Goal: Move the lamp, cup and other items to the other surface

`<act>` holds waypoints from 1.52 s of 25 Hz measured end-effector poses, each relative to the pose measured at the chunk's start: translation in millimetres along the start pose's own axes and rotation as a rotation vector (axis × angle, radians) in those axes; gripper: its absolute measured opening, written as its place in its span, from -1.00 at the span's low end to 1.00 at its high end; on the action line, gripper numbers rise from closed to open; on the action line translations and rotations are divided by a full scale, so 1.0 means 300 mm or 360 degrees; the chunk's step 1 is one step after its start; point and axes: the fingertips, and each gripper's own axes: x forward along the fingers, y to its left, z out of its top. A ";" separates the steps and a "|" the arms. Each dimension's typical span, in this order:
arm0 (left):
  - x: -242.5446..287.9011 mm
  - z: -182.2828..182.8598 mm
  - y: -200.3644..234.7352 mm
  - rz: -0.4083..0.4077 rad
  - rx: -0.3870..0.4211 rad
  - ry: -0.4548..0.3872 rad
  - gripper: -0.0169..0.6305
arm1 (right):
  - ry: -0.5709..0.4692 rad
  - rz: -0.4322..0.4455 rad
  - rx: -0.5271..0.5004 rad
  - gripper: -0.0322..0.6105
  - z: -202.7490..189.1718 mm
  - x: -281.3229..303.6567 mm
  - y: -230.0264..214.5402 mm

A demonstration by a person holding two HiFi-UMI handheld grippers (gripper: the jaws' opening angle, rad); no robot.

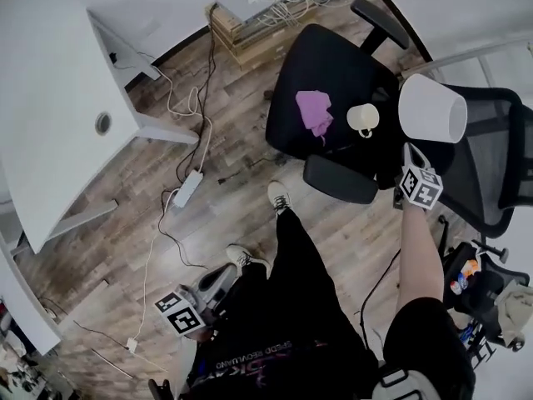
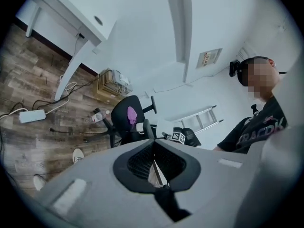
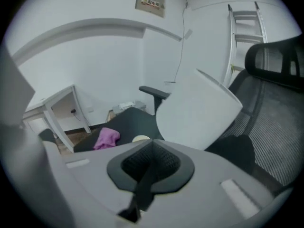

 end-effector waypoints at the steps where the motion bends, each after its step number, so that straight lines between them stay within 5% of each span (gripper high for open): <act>1: -0.028 0.008 -0.018 -0.0016 0.0017 -0.0033 -0.96 | -0.0044 0.0047 -0.0014 -0.89 0.041 -0.049 0.047; 6: -0.220 0.060 -0.064 -0.0030 0.0065 -0.0264 -0.96 | -0.0243 0.0421 -0.0023 -0.89 0.258 -0.236 0.422; 11: -0.479 0.100 -0.043 0.0031 0.0077 -0.0526 -0.96 | -0.0278 0.0986 -0.0190 -0.89 0.320 -0.442 1.064; 16: -0.727 0.111 -0.022 0.0076 0.0087 -0.0710 -0.96 | -0.0148 0.1594 -0.0342 -0.89 0.170 -0.792 1.702; 20: -0.875 0.066 -0.016 0.0093 0.0126 -0.0815 -0.96 | 0.0006 0.1969 -0.0401 -0.89 -0.027 -1.105 2.020; 28: -0.993 -0.021 -0.021 0.0034 0.0156 -0.0937 -0.96 | 0.0253 0.2307 -0.0586 -0.89 -0.319 -1.465 2.170; 38: -0.926 -0.038 -0.078 -0.0039 0.0217 -0.0818 -0.96 | 0.0215 0.2311 -0.0596 -0.89 -0.334 -1.520 2.109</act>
